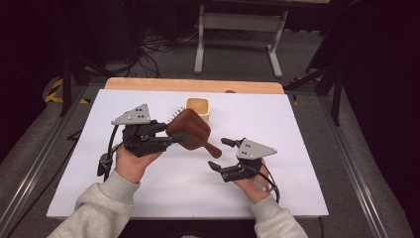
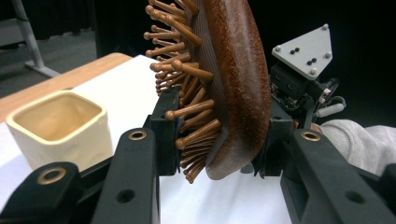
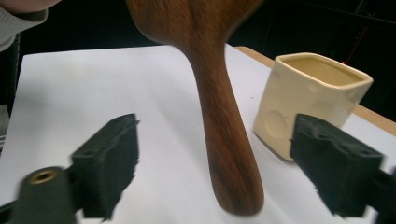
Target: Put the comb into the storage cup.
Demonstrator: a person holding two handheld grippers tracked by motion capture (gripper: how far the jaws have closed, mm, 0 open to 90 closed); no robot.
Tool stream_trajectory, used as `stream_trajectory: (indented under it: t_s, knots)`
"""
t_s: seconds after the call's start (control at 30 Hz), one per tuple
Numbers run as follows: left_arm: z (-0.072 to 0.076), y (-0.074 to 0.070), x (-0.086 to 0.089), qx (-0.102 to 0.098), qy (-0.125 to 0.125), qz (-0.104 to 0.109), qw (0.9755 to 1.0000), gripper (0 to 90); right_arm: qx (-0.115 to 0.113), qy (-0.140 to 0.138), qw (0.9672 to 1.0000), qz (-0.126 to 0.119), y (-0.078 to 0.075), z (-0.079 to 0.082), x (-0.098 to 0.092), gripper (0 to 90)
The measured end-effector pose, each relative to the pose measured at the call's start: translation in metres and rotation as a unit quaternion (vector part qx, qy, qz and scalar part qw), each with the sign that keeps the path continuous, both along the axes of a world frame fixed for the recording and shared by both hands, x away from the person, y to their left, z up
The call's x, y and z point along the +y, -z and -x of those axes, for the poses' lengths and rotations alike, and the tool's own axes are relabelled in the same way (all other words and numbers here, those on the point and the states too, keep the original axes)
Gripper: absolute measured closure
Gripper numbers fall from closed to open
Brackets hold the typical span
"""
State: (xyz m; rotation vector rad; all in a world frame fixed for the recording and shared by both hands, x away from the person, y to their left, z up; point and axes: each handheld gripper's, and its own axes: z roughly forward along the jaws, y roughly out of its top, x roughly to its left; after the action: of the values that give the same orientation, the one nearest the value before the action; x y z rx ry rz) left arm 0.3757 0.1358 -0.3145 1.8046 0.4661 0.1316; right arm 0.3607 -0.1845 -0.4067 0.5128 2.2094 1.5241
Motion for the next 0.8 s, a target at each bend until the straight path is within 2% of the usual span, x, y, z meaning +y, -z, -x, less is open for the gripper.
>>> stream_trajectory:
  t_s: [0.17, 0.47, 0.8]
  knots:
    - [-0.001, -0.011, 0.004, -0.009, -0.007, 0.002, 0.9999, 61.0, 0.014, 0.014, 0.9998, -0.005, 0.001, -0.003, -0.008, 3.8]
    - [-0.006, -0.026, 0.009, -0.024, -0.021, 0.003, 0.9995, 61.0, 0.032, 0.031, 0.9990, -0.006, 0.004, -0.006, -0.016, 2.8]
    - [-0.014, -0.049, 0.009, -0.047, -0.045, 0.000, 0.9979, 61.0, 0.036, 0.034, 0.9988, -0.005, 0.005, -0.007, -0.018, 2.7]
